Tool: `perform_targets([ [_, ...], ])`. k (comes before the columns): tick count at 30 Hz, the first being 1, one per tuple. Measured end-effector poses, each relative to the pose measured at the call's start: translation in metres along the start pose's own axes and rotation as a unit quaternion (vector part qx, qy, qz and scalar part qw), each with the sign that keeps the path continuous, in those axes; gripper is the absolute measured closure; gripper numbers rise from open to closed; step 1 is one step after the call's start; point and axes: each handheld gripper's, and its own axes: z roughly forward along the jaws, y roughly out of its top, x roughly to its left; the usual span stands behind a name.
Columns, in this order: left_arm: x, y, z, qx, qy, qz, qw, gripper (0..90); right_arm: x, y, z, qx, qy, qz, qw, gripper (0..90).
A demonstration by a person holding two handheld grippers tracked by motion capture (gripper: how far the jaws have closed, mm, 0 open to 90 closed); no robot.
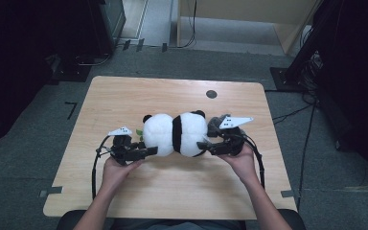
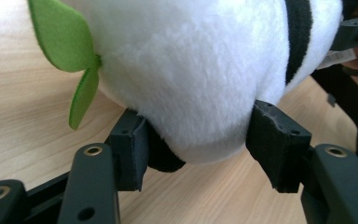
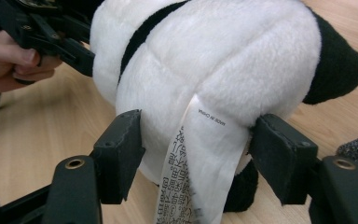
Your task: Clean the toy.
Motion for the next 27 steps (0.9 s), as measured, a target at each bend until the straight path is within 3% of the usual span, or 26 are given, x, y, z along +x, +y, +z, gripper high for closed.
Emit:
perform_targets([
  [2,0.002,0.0,0.002,0.0,0.016,0.003,0.9999,39.0,0.0,0.0,0.006,0.007,-0.015,0.004,0.9998,35.2],
  [6,0.011,-0.001,0.004,-0.007,0.039,-0.002,0.9992,36.6,-0.006,-0.001,0.013,-0.007,-0.022,0.013,0.9997,35.1],
  [13,0.016,-0.001,0.004,-0.026,0.041,0.006,0.9988,35.2,-0.016,-0.002,0.017,-0.018,-0.019,0.022,0.9994,34.9],
  [17,0.014,0.0,-0.004,-0.042,0.048,0.013,0.9979,34.1,-0.016,-0.002,0.012,-0.02,-0.031,0.015,0.9992,33.8],
  [20,0.012,0.004,-0.013,-0.066,0.04,0.007,0.997,33.7,-0.02,-0.002,0.005,-0.026,-0.042,0.011,0.9987,33.7],
  [25,0.005,0.017,-0.015,-0.065,0.065,0.046,0.9947,28.1,-0.033,-0.004,-0.012,-0.046,-0.065,0.017,0.9966,33.5],
  [27,0.007,0.019,-0.013,-0.062,0.063,0.045,0.9951,26.5,-0.039,-0.006,-0.018,-0.051,-0.081,0.019,0.9952,33.5],
])
